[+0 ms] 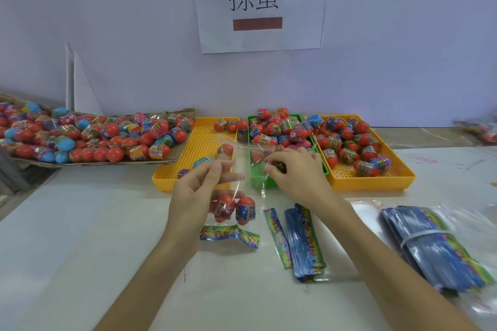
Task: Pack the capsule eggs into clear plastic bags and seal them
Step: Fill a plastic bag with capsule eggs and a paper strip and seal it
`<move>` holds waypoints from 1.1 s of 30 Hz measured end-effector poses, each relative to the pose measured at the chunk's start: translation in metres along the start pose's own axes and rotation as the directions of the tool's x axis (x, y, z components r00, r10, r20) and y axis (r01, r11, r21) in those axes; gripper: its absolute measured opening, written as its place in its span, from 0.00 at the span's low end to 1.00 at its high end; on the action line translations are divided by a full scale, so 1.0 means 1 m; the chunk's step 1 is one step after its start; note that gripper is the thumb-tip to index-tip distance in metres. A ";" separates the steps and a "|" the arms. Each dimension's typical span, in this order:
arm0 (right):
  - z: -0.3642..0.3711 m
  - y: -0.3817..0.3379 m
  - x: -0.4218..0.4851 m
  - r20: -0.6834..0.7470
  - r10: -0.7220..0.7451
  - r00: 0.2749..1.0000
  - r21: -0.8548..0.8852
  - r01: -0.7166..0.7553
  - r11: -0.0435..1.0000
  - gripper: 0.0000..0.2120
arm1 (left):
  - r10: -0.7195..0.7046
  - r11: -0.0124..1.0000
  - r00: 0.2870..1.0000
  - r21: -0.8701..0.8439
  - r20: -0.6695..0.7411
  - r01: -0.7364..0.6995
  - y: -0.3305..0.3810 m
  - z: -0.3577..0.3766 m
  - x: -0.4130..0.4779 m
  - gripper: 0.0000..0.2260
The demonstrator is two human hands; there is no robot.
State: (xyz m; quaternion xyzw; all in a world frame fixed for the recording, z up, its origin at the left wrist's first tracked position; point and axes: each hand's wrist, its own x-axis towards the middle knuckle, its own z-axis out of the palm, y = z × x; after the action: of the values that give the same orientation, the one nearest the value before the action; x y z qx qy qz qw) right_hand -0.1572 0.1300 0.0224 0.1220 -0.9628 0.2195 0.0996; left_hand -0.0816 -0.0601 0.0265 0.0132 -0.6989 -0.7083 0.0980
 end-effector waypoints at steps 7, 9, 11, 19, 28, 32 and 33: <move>-0.024 0.001 -0.009 -0.356 0.100 0.929 0.580 0.137 0.803 0.07 | 0.002 1.000 1.000 -0.030 0.002 -0.002 0.000 0.000 -0.001 0.13; -0.038 -0.002 -0.015 -0.352 0.093 0.931 0.751 0.222 0.622 0.08 | 0.022 0.999 1.000 -0.036 0.011 -0.021 0.001 0.000 -0.001 0.14; -0.046 -0.009 -0.021 -0.352 0.022 0.936 0.790 0.284 0.544 0.09 | 0.048 0.998 0.999 -0.039 0.025 -0.047 0.002 0.001 -0.002 0.14; -0.038 -0.021 -0.025 -0.213 -0.085 0.973 0.768 0.220 0.601 0.12 | 0.108 0.994 0.992 -0.023 0.066 -0.107 0.000 0.003 -0.002 0.17; -0.034 -0.023 -0.025 -0.001 -0.101 0.995 0.783 0.064 0.619 0.12 | 0.121 0.993 0.990 -0.004 0.067 -0.121 0.001 0.003 -0.002 0.13; -0.034 -0.023 -0.026 0.019 -0.147 0.989 0.748 0.084 0.658 0.10 | 0.113 0.994 0.991 0.004 0.065 -0.113 0.001 0.002 -0.003 0.13; -0.033 -0.022 -0.026 -0.005 -0.148 0.989 0.742 0.102 0.662 0.10 | 0.112 0.994 0.992 0.007 0.060 -0.112 0.001 0.002 -0.003 0.12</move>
State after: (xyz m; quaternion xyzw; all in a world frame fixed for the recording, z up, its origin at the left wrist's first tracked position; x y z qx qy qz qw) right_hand -0.1214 0.1306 0.0543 0.2238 -0.7827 0.5800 0.0294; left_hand -0.0788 -0.0580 0.0275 -0.0467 -0.7048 -0.6982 0.1165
